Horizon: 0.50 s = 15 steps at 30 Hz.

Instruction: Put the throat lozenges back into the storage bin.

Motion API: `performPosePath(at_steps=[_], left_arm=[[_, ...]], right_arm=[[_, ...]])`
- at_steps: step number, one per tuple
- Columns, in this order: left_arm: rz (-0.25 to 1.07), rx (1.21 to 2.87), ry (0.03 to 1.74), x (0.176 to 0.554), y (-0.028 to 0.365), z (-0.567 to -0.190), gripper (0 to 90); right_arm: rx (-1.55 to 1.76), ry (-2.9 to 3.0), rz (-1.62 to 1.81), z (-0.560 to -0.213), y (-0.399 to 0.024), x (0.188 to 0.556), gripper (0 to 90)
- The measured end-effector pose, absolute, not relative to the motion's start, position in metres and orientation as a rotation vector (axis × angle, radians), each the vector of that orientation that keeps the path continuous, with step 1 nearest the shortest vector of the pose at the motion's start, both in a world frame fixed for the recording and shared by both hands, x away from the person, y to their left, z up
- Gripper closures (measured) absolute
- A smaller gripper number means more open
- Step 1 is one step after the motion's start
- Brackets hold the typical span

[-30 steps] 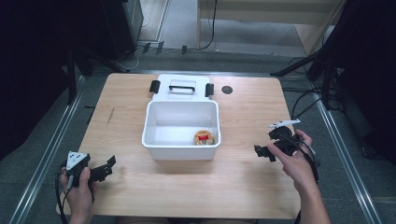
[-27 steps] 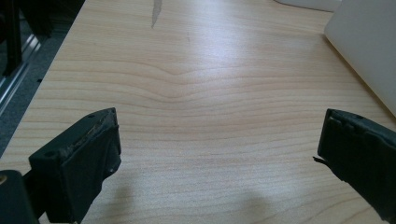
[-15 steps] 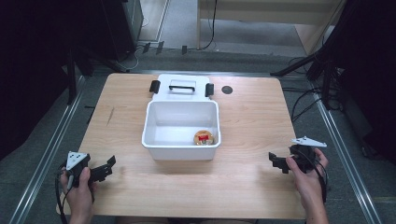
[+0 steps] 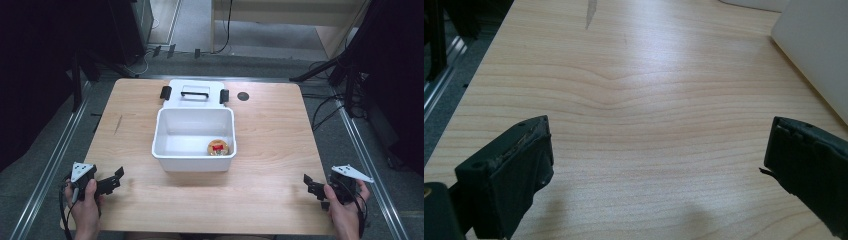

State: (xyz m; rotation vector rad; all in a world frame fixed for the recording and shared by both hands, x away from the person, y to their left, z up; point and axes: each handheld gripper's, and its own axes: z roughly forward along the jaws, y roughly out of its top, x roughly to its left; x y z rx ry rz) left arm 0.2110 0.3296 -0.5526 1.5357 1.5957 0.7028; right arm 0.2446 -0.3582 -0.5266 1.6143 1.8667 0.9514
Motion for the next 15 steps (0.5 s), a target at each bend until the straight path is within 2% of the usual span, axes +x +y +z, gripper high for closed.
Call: performPosePath(at_steps=[15], left_arm=[[0.695, 1.535, 1.599, 0.211, 0.33, -0.553, 0.0]], right_arm=[[1.638, 1.754, 1.078, -0.545, -0.371, 0.218, 0.0]])
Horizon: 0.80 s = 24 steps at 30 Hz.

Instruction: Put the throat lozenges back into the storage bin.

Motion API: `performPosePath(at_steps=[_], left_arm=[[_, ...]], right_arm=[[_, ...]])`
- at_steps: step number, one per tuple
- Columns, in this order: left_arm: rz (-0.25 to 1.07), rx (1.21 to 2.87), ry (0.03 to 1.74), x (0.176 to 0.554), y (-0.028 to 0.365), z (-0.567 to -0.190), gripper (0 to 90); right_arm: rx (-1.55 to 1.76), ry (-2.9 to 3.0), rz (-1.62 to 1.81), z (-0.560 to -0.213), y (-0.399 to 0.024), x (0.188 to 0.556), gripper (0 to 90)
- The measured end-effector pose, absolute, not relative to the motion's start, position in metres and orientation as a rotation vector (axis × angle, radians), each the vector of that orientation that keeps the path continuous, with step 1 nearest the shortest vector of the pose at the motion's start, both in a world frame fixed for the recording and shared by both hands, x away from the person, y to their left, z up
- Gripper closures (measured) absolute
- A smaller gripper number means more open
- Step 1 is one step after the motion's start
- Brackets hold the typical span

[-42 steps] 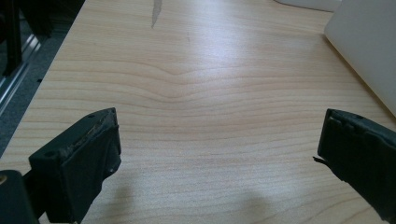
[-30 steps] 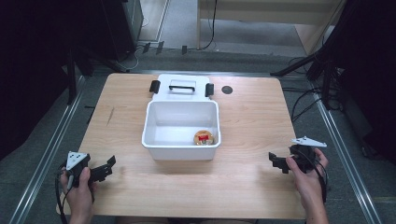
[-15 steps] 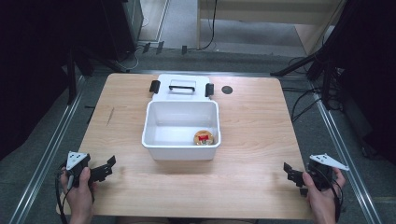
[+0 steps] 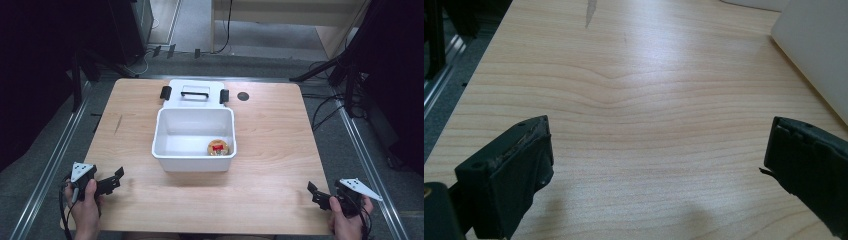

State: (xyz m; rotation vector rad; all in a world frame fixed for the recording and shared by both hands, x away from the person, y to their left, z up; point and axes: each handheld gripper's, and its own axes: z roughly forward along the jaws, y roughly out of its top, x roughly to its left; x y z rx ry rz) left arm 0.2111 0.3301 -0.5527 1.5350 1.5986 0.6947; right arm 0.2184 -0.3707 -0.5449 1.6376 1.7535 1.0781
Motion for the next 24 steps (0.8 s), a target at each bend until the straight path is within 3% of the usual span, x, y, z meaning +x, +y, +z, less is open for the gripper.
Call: performPosePath(at_steps=[24], left_arm=[[0.685, 1.546, 1.602, 0.2121, 0.3292, -0.5529, 0.0]], right_arm=[[1.699, 1.758, 1.065, -0.5494, -0.3711, 0.222, 0.0]])
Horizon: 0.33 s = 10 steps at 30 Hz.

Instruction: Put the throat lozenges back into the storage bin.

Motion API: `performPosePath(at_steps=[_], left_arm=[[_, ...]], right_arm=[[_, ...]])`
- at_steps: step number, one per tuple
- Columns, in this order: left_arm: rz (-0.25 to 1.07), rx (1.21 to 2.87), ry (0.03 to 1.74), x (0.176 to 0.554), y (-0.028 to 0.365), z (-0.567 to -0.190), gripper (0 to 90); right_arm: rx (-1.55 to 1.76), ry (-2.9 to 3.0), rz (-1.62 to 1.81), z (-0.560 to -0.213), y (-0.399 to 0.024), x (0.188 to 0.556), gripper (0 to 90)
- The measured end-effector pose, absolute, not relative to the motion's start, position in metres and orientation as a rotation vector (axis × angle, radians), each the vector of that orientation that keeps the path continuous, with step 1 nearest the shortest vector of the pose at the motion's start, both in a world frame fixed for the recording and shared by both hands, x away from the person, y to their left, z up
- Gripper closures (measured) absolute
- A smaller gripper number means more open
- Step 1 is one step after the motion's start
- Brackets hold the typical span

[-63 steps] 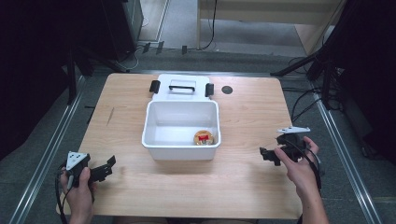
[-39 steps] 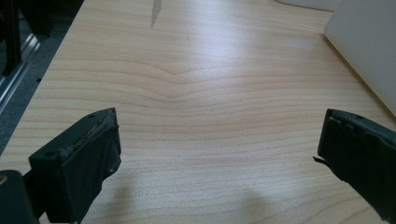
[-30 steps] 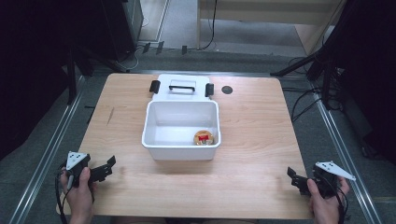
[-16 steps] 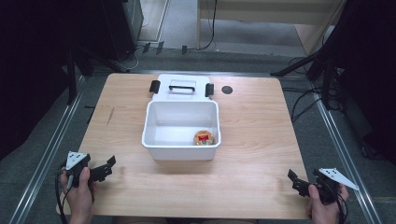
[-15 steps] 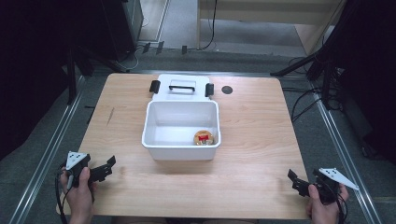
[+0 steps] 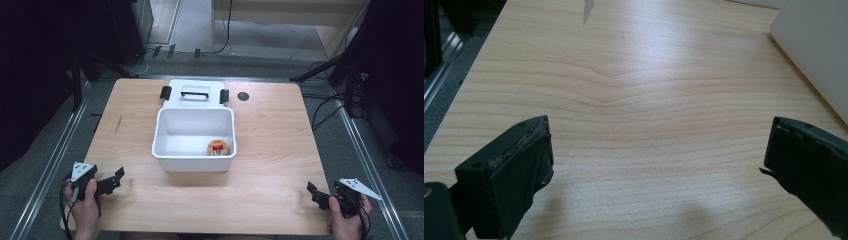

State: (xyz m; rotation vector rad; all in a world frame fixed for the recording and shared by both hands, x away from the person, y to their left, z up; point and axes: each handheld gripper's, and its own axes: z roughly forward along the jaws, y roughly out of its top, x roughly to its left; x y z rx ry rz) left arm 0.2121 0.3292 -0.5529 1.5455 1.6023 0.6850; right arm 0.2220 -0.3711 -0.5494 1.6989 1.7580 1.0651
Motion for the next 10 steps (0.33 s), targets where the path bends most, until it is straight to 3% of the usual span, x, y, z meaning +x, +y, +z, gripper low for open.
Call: performPosePath(at_steps=[10], left_arm=[[0.674, 1.546, 1.598, 0.2126, 0.3301, -0.5528, 0.0]], right_arm=[[1.734, 1.755, 1.047, -0.5499, -0.3716, 0.2232, 0.0]])
